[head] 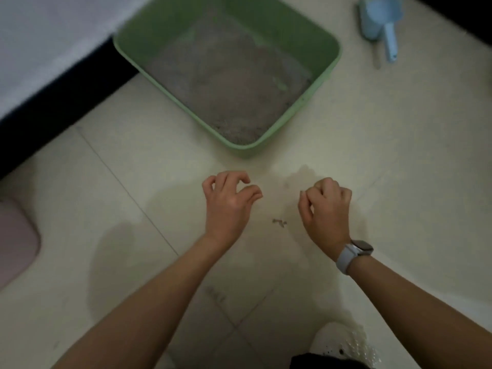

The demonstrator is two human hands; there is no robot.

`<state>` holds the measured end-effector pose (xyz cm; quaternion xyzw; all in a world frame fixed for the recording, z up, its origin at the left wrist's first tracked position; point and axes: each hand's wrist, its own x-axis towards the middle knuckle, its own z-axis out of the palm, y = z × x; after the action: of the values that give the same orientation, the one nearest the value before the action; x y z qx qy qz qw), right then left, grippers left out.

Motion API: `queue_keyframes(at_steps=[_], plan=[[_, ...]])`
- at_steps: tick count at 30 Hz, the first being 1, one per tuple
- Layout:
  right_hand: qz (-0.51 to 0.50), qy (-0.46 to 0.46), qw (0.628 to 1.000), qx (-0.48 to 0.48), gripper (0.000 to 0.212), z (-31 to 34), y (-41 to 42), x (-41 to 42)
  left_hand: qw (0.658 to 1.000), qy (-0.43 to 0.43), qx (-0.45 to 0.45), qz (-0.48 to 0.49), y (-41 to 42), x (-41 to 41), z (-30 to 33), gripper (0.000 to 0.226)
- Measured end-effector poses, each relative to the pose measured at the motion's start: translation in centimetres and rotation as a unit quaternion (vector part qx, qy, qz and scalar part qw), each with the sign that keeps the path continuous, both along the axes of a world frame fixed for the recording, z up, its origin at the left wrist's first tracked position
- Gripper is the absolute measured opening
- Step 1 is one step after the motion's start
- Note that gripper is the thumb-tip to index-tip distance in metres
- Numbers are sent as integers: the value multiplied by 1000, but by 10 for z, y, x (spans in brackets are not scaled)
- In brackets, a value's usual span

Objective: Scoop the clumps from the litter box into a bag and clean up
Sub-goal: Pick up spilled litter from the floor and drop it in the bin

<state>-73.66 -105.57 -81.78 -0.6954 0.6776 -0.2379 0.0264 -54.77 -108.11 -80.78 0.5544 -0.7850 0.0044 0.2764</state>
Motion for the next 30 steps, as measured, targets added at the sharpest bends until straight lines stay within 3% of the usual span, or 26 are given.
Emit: queue_keyframes(at_steps=[5,10,18,21,23,25,27,30], plan=[[148,-54,978,-136,29,93,-61,60,995,-51,-90,-12,-64,65,97,14],[293,-60,932,-204,32,178,-120,159,986,-26,-141,82,-83,155,200,18],[418,-129,867,-239,29,252,-95,390,918,-8,-166,359,24,340,265,27],[437,-128,871,-184,31,260,-62,466,888,-9,-155,433,68,390,270,22],[452,-75,882,-111,42,266,-43,503,867,-18,-90,490,84,413,275,21],[490,46,870,22,45,263,-32,525,829,-33,87,551,94,433,272,34],[518,152,832,128,49,258,-28,529,784,-35,264,561,104,443,263,51],[511,155,836,131,55,253,-37,513,790,-53,304,530,106,438,251,62]])
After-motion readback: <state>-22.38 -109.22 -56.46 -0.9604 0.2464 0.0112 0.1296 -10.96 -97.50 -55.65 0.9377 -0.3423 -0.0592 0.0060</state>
